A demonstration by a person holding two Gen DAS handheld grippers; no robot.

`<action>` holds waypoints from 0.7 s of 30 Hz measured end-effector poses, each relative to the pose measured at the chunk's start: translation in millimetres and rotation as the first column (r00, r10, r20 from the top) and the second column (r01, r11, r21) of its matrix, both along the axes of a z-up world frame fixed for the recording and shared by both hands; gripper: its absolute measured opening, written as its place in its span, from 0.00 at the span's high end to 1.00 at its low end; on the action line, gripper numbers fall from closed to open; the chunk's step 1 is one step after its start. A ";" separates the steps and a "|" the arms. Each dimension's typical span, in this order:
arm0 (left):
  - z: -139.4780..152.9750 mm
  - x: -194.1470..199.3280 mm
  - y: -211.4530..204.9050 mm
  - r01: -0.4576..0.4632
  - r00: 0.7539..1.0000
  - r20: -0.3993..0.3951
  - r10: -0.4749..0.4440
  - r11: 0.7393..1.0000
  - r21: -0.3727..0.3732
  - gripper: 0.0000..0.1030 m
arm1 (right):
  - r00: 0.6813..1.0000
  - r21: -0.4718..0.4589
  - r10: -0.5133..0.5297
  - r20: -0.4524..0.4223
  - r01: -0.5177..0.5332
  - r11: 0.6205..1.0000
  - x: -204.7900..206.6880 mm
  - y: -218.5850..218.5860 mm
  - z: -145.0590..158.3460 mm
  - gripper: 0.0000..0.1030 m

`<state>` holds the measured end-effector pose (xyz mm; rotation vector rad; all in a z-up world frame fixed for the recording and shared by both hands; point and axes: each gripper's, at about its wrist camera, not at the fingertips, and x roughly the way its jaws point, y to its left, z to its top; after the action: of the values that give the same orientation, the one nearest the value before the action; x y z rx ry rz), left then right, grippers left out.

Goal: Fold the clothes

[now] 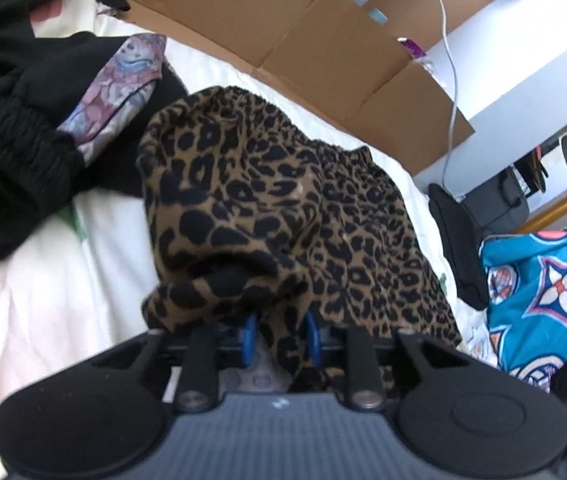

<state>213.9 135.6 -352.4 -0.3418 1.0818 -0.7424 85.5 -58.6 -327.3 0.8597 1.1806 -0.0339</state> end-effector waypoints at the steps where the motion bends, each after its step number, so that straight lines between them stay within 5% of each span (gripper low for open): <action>1: 2.9 -4.2 5.7 -0.001 1.000 0.008 0.001 1.000 -0.004 0.70 | 1.000 -0.001 0.003 0.009 -0.003 1.000 2.3 -0.2 0.9 0.53; 12: 8.6 -20.7 53.8 -0.097 0.995 0.026 0.096 0.993 0.071 0.65 | 0.998 0.003 0.046 0.034 -0.047 0.999 10.4 14.2 3.2 0.53; 21: 43.5 -15.5 36.6 -0.014 0.995 0.099 0.020 0.998 -0.066 0.65 | 0.981 0.002 0.176 0.085 -0.177 0.984 16.3 48.1 12.4 0.52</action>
<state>198.4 172.2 -308.9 -0.3657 0.9609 -0.7733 101.8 -10.5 -314.9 0.7551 1.1738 0.1522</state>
